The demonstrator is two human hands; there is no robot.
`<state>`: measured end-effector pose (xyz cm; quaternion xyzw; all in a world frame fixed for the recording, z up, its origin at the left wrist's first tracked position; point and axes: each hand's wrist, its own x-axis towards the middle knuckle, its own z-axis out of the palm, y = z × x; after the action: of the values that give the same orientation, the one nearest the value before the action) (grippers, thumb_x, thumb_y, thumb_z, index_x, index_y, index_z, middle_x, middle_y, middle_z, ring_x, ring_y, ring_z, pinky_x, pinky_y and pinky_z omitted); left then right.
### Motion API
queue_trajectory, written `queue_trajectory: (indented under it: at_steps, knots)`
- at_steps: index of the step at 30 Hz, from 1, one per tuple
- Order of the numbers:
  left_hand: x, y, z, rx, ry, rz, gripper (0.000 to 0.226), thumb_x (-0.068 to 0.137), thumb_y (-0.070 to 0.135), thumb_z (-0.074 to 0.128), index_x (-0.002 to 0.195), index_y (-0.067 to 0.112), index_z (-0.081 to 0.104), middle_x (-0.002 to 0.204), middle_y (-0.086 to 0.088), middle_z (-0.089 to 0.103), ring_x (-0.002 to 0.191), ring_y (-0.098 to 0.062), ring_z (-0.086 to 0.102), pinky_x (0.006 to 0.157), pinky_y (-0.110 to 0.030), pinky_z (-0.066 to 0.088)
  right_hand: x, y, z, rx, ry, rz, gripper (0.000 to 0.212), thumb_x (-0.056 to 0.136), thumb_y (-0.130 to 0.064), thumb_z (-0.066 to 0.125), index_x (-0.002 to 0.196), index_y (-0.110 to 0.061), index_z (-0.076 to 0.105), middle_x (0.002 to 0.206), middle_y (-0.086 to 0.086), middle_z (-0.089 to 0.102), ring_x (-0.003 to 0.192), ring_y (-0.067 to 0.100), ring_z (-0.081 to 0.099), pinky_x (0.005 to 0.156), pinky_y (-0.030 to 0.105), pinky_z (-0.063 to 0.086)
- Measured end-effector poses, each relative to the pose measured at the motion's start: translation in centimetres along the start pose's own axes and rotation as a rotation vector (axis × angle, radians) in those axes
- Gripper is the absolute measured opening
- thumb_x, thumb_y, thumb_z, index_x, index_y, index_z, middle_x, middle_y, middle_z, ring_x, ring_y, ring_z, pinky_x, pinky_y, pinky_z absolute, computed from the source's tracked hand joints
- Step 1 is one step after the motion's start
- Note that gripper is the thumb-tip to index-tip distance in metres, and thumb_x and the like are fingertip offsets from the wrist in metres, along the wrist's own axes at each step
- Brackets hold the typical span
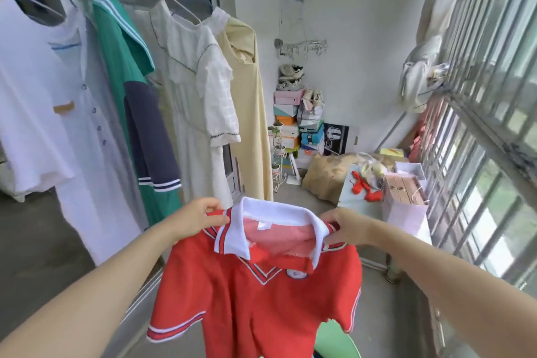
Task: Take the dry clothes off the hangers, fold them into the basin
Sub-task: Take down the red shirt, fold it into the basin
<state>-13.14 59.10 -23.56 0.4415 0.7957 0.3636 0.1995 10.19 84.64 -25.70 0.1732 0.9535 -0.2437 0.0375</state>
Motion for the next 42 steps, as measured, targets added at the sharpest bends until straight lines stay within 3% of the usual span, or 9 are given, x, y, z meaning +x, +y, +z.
queue_trajectory:
  at_steps: [7,12,14,18,21,28,32,37,42]
  knots:
    - [3.3,-2.4,-0.6,0.211,-0.063,0.145,0.038,0.090,0.022,0.062,0.059,0.019,0.040,0.052,0.013,0.038,0.055,0.000,0.032,0.056,-0.023,0.027,1.0,-0.1,-0.4,-0.137,0.127,0.233,0.038,0.087,-0.034,0.062,0.059,-0.018,0.042,0.063,0.002,0.046,0.058,0.014,0.035,0.051,0.026,0.022]
    - [5.7,-4.7,0.3,0.582,-0.029,0.032,0.021,0.089,0.034,0.057,0.072,0.025,0.047,0.076,0.004,0.060,0.079,-0.021,0.058,0.070,-0.034,0.045,2.2,-0.5,0.8,-0.187,0.078,0.442,0.031,0.096,-0.023,0.045,0.110,-0.005,0.065,0.112,0.015,0.066,0.103,0.031,0.061,0.075,0.031,0.043]
    - [6.2,-5.2,0.8,0.701,0.014,-0.006,0.013,0.090,0.037,0.053,0.086,0.025,0.051,0.092,0.001,0.064,0.091,-0.025,0.061,0.073,-0.034,0.046,2.7,-0.2,1.2,-0.096,0.071,0.496,0.029,0.093,-0.011,0.042,0.110,-0.005,0.065,0.106,0.017,0.068,0.098,0.032,0.066,0.073,0.032,0.049]
    - [7.8,-6.1,1.7,0.765,0.051,-0.039,0.013,0.090,0.028,0.050,0.083,0.023,0.040,0.099,-0.007,0.064,0.091,-0.029,0.060,0.070,-0.033,0.045,2.6,-0.3,1.8,0.358,0.112,0.697,0.024,0.092,0.004,0.037,0.086,-0.002,0.060,0.060,0.015,0.057,0.040,0.022,0.059,0.040,0.026,0.050]
    - [8.7,-6.1,2.7,0.779,0.060,-0.062,0.010,0.085,0.009,0.045,0.086,0.019,0.042,0.100,-0.010,0.063,0.090,-0.032,0.061,0.073,-0.036,0.050,1.9,-0.5,2.1,0.778,0.282,0.764,0.028,0.094,0.003,0.039,0.074,-0.015,0.048,0.069,0.006,0.052,0.055,0.018,0.054,0.044,0.025,0.053]
    - [10.0,-4.5,5.1,-0.470,0.107,-0.439,0.026,0.083,-0.011,0.027,0.079,0.008,0.045,0.080,-0.019,0.055,0.056,-0.029,0.058,0.041,-0.030,0.053,2.4,-1.5,3.2,1.381,0.607,0.848,0.023,0.090,0.008,0.037,0.071,-0.001,0.046,0.061,0.012,0.042,0.035,0.019,0.057,0.038,0.032,0.053]
    - [10.1,-3.3,5.3,-0.939,0.043,-0.520,0.028,0.085,-0.012,0.022,0.092,0.002,0.045,0.087,-0.028,0.058,0.072,-0.037,0.063,0.067,-0.046,0.056,2.2,-1.7,3.3,1.468,0.675,0.793,0.022,0.084,0.011,0.046,0.066,-0.001,0.045,0.061,0.010,0.042,0.050,0.021,0.057,0.046,0.026,0.055]
    - [10.2,-3.5,5.9,-0.892,-0.092,-0.453,0.029,0.080,-0.020,0.034,0.095,0.001,0.047,0.100,-0.024,0.060,0.082,-0.031,0.068,0.072,-0.034,0.055,1.7,-0.9,4.7,1.366,0.676,0.702,0.028,0.079,0.026,0.039,0.071,0.002,0.050,0.075,0.014,0.050,0.071,0.024,0.054,0.047,0.018,0.052]
    - [9.8,-3.6,7.4,-0.646,-0.144,-0.271,0.046,0.071,-0.032,0.051,0.099,0.004,0.058,0.103,-0.023,0.065,0.093,-0.034,0.065,0.083,-0.037,0.054,0.6,0.8,5.7,0.988,0.698,0.778,0.018,0.074,0.001,0.074,0.065,-0.005,0.060,0.073,0.015,0.063,0.064,0.022,0.064,0.058,0.021,0.056]
